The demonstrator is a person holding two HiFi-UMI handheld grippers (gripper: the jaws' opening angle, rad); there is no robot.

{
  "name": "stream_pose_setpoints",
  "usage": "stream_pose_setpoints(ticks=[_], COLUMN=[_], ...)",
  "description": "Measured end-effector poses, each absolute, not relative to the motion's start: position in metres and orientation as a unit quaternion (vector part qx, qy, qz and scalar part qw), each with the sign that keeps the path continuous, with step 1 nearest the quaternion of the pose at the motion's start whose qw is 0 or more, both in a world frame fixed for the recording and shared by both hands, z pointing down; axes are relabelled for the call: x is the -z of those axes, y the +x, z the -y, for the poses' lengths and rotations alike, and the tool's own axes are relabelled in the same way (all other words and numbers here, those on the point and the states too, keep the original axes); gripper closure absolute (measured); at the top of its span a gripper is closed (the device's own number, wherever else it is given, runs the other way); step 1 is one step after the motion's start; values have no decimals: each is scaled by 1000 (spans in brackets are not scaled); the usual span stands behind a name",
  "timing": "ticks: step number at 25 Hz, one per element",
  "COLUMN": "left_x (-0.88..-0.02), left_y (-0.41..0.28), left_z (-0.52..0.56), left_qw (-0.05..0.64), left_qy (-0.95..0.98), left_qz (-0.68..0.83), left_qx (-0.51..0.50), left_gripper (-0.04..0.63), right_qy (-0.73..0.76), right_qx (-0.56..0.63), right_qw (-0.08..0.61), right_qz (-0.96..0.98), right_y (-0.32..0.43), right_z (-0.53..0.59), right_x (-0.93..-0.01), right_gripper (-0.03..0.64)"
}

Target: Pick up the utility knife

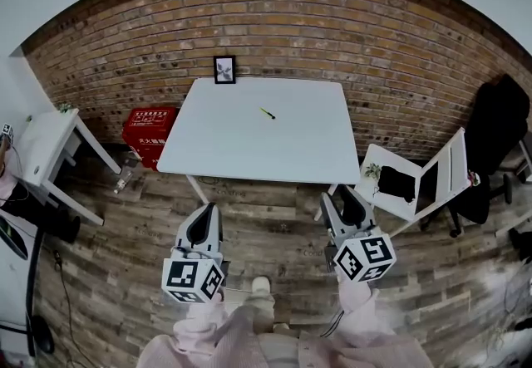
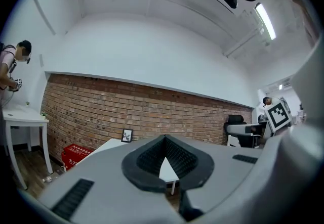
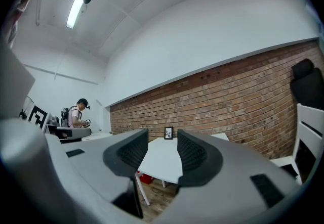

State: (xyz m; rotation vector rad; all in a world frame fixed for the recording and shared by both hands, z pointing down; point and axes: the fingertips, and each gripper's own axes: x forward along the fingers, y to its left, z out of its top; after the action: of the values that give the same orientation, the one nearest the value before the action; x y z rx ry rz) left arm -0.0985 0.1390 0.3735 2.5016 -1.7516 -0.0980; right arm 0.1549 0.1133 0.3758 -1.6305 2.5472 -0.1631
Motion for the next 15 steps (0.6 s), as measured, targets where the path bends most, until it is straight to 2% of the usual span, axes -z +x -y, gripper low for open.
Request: stream_pose_setpoints(ticks=[15], left_x=[-377], left_y=[-127], left_z=[-22], left_qw=[52], left_qy=[824], left_qz=[563], left_qx=[33], left_gripper=[601], right_qy=[-539], right_qx=[69], right_qw=[50], right_qz=[-838], right_y=[125], right_z=[-4], right_x=[-384], right_gripper=[456])
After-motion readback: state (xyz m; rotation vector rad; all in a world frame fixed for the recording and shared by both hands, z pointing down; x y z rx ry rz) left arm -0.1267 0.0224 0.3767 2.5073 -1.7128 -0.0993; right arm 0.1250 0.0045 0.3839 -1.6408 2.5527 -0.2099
